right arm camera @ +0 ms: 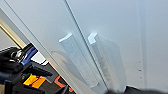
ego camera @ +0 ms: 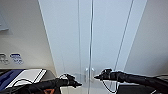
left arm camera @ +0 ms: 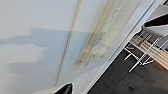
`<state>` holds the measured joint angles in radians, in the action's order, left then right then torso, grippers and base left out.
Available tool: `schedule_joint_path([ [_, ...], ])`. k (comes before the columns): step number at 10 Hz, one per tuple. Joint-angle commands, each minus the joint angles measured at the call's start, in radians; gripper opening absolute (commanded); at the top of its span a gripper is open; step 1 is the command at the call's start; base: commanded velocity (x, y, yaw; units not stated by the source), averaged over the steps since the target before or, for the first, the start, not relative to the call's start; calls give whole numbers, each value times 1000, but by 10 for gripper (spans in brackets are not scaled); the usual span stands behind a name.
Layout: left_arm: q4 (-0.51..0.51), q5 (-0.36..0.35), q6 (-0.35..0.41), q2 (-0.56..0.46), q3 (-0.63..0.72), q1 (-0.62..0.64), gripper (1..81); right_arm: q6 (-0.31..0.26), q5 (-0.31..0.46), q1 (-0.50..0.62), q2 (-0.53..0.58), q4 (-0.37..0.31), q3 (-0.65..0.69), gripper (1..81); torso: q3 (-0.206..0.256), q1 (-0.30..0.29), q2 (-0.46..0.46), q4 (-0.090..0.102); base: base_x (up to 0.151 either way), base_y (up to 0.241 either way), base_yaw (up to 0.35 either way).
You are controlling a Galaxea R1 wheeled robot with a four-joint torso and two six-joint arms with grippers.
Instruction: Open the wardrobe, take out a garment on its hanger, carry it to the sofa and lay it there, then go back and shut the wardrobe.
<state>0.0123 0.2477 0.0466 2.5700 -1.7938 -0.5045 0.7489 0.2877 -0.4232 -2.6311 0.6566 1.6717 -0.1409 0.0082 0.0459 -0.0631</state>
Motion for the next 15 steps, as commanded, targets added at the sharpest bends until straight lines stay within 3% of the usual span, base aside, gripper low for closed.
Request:
schedule_joint_path([
  [1, 14, 21, -5, 20, -10, 166, 811, 4, -8, 177, -72, -28, 74, 811, 0, 0, 0, 0, 0, 0, 0],
  [9, 15, 22, -5, 116, -162, 180, 811, 4, -7, 223, -163, -57, 207, 811, -1, 0, 0, 0, 0, 0, 0],
  [15, 9, 21, -5, 242, -275, 200, 811, 6, -7, 206, -209, -61, 215, 811, -1, 1, -1, 0, 0, 0, 0],
])
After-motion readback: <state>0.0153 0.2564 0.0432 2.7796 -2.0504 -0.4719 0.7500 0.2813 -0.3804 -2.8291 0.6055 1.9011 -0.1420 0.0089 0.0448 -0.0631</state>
